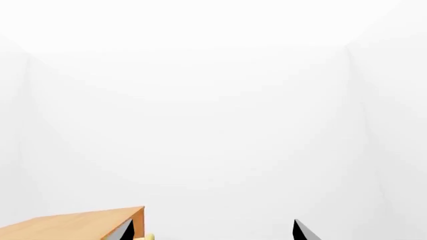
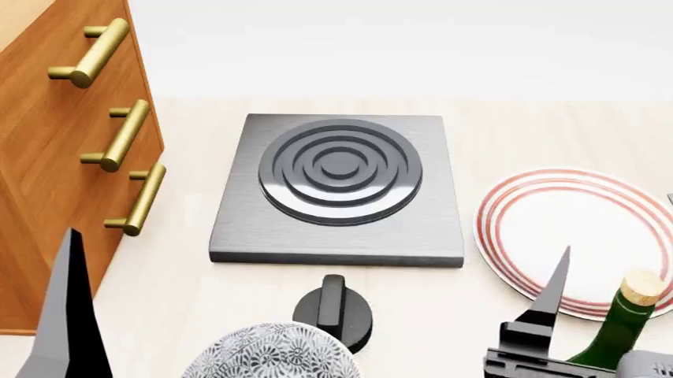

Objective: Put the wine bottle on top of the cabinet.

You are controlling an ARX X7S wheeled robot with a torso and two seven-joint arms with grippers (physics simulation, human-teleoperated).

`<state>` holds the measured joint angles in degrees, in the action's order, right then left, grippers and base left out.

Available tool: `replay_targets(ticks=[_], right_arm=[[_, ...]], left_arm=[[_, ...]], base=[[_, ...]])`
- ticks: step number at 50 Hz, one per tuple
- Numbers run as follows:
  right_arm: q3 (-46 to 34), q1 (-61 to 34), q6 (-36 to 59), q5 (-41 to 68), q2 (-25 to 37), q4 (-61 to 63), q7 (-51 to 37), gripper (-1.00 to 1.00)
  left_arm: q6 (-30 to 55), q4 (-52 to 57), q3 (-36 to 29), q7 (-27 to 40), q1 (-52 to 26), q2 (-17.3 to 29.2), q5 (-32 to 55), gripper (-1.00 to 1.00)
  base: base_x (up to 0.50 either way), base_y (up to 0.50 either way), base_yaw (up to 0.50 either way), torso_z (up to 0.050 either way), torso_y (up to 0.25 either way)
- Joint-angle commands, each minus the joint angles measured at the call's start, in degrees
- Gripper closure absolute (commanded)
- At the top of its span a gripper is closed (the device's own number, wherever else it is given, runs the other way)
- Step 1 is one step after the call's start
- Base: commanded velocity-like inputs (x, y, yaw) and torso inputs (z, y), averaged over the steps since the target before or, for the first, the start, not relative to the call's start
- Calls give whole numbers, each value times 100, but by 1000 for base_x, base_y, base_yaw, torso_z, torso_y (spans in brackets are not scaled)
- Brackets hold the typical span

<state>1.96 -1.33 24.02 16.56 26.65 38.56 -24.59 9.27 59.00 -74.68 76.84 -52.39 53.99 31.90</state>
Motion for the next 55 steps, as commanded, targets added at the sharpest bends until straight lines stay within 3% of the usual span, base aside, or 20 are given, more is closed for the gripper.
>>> replay_targets(ticks=[1,33,34,55], right_arm=[[-92,-236,-71,-76,66,-493,111,-100],[-59,56,-548,-86,-33,-958,153,-100],[-43,76,-555,-67,-37,-909,147,100],[-62,0,-461,20,51,-819,203,100]], left_arm=[[3,-8,-77,33,-59,-24,7,-100],[-113,-92,-217,58,-110,-2,-14,-100],[-122,-103,-225,48,-102,-6,-25,-100],[-93,-95,-268,34,-153,-21,49,-100]], base=[[0,0,0,0,0],[0,0,0,0,0],[0,0,0,0,0],[0,0,0,0,0]])
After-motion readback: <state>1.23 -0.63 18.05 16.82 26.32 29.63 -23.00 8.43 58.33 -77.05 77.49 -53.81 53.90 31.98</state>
